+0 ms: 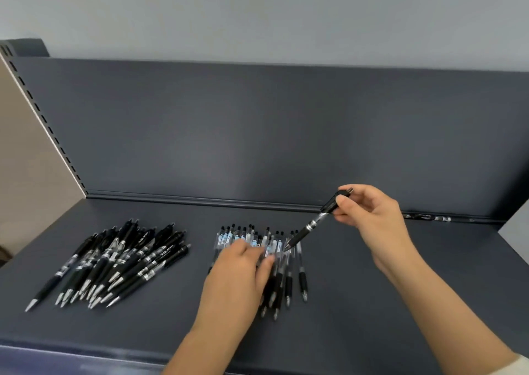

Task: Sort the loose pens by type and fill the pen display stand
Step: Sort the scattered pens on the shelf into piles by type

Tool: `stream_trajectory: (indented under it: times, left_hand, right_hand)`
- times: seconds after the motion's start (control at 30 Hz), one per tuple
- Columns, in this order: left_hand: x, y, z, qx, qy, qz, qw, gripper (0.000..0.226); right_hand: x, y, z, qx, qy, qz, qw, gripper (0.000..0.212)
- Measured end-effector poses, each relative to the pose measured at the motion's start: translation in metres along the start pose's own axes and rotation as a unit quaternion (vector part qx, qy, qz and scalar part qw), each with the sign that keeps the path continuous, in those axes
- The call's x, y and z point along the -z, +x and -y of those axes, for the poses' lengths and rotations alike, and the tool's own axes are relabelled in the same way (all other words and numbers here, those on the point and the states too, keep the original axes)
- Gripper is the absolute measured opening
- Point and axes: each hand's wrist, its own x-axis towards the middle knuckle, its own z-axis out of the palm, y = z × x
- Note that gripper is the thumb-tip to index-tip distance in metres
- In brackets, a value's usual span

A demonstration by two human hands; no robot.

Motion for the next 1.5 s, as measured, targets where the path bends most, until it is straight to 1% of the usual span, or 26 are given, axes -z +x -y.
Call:
stream_trajectory:
  times: [0.07,0.13,0.17,0.23,0.33,0.37,0.4,0.43,0.5,0.53,0.6,0.67,0.73,0.8,1.03,1.23,1.33,1.4,1.5]
  left_hand:
    - [0.006,0.005,0.001,-0.008,-0.037,-0.028,0.999,0.037]
    - [0.010,0.008,0.001,-0.023,-0.063,-0.014,0.998,0.042]
    - [0.012,0.009,0.001,-0.035,-0.073,-0.008,0.997,0.039]
    - [0.014,0.008,0.003,-0.052,-0.074,0.003,0.996,0.027]
    - [0.017,0.004,0.014,-0.036,-0.062,0.009,0.997,0.021]
    - [0.019,0.003,0.019,-0.026,-0.058,0.006,0.998,0.021]
    - [0.021,0.002,0.024,-0.016,-0.053,0.002,0.998,0.021]
    - [0.023,0.001,0.030,-0.003,-0.047,0.000,0.999,0.021]
    - [0.029,-0.002,0.043,0.025,-0.034,-0.006,0.999,0.021]
    - [0.032,-0.003,0.050,0.039,-0.024,-0.010,0.999,0.021]
    - [0.036,-0.006,0.065,0.066,0.001,-0.020,0.998,0.019]
    - [0.040,-0.010,0.079,0.096,0.022,-0.035,0.994,0.021]
    - [0.043,-0.016,0.093,0.125,0.035,-0.043,0.991,0.031]
    - [0.046,-0.022,0.105,0.144,0.054,-0.046,0.987,0.035]
    - [0.054,-0.023,0.140,0.165,0.132,-0.056,0.976,0.027]
    - [0.051,-0.013,0.147,0.145,0.213,-0.029,0.966,0.020]
    - [0.050,-0.008,0.152,0.126,0.259,-0.035,0.957,0.026]
    - [0.050,-0.004,0.154,0.124,0.262,-0.043,0.956,0.027]
    - [0.050,-0.003,0.153,0.123,0.257,-0.044,0.957,0.017]
  right_hand:
    - [-0.010,-0.006,0.005,-0.019,0.019,0.034,0.999,0.012]
    - [-0.022,-0.012,0.006,-0.031,0.028,0.067,0.997,0.012]
    - [-0.029,-0.015,0.005,-0.033,0.030,0.081,0.996,0.012]
    - [-0.041,-0.020,0.003,-0.035,0.031,0.102,0.994,0.013]
    - [-0.055,-0.023,-0.002,-0.036,0.022,0.107,0.993,0.014]
    - [-0.057,-0.023,-0.006,-0.031,0.003,0.100,0.994,0.014]
    - [-0.057,-0.022,-0.011,-0.018,-0.038,0.086,0.995,0.013]
    - [-0.055,-0.020,-0.018,-0.003,-0.103,0.066,0.993,0.013]
    - [-0.048,-0.018,-0.034,0.017,-0.249,0.034,0.968,0.021]
    - [-0.044,-0.018,-0.043,0.016,-0.304,0.031,0.952,0.027]
    - [-0.038,-0.020,-0.060,-0.011,-0.370,0.042,0.928,0.037]
    - [-0.036,-0.026,-0.074,-0.046,-0.396,0.058,0.915,0.043]
    - [-0.038,-0.031,-0.082,-0.061,-0.402,0.071,0.911,0.047]
    - [-0.042,-0.035,-0.083,-0.057,-0.401,0.080,0.911,0.049]
    - [-0.058,-0.039,-0.080,-0.032,-0.387,0.104,0.916,0.046]
    - [-0.066,-0.040,-0.080,-0.028,-0.382,0.105,0.918,0.046]
    - [-0.066,-0.039,-0.081,-0.027,-0.383,0.105,0.917,0.046]
    - [-0.066,-0.039,-0.081,-0.026,-0.381,0.105,0.918,0.046]
    - [-0.065,-0.039,-0.082,-0.024,-0.378,0.105,0.919,0.045]
